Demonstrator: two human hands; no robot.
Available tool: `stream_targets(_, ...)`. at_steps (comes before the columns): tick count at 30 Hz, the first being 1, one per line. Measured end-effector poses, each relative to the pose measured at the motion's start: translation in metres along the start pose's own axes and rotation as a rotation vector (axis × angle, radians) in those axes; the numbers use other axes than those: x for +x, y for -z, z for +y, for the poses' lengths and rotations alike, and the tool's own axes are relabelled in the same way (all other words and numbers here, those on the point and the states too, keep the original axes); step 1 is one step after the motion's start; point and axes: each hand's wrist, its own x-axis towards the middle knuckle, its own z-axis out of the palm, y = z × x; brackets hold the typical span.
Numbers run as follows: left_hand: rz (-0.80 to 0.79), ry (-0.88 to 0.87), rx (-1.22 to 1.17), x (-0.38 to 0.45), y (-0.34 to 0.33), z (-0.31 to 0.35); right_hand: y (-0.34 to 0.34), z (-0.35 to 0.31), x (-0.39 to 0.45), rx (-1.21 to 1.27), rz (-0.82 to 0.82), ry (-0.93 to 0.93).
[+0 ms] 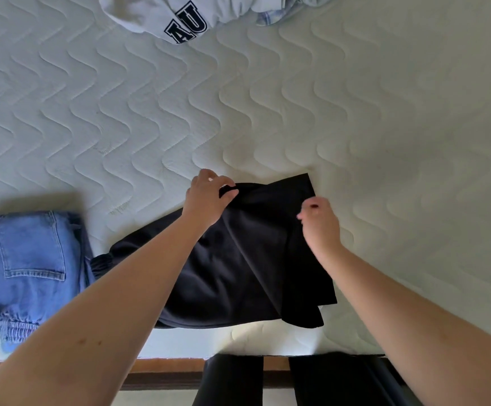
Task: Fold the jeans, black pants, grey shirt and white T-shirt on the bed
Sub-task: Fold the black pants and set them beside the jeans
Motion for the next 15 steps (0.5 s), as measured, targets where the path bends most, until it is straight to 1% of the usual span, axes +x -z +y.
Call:
stream_targets(3, -0.090, -0.014, 0.105, 0.003, -0.003, -0.001, -0.017, 0.016, -0.019, -0.132, -0.128, -0.069)
stream_targets(5, -0.130, 0.021, 0.090, 0.006, -0.002, 0.000, -0.026, 0.018, -0.023, -0.126, -0.190, -0.151)
stream_targets(7, -0.137, 0.064, 0.016, 0.008, -0.001, 0.003, -0.035, 0.017, -0.023, -0.113, -0.247, -0.189)
stream_targets(9, -0.086, 0.105, -0.081, 0.011, 0.000, 0.006, -0.040, 0.017, -0.021, -0.126, -0.240, -0.164)
stream_targets(11, -0.016, 0.151, -0.116, 0.017, 0.003, 0.007, -0.038, 0.016, -0.019, -0.121, -0.184, -0.111)
stream_targets(13, 0.039, 0.186, -0.069, 0.024, 0.004, 0.005, -0.029, 0.016, -0.013, -0.099, -0.115, -0.053)
stream_targets(15, 0.060, 0.205, -0.020, 0.029, 0.004, 0.002, -0.020, 0.015, -0.005, -0.088, -0.085, -0.023)
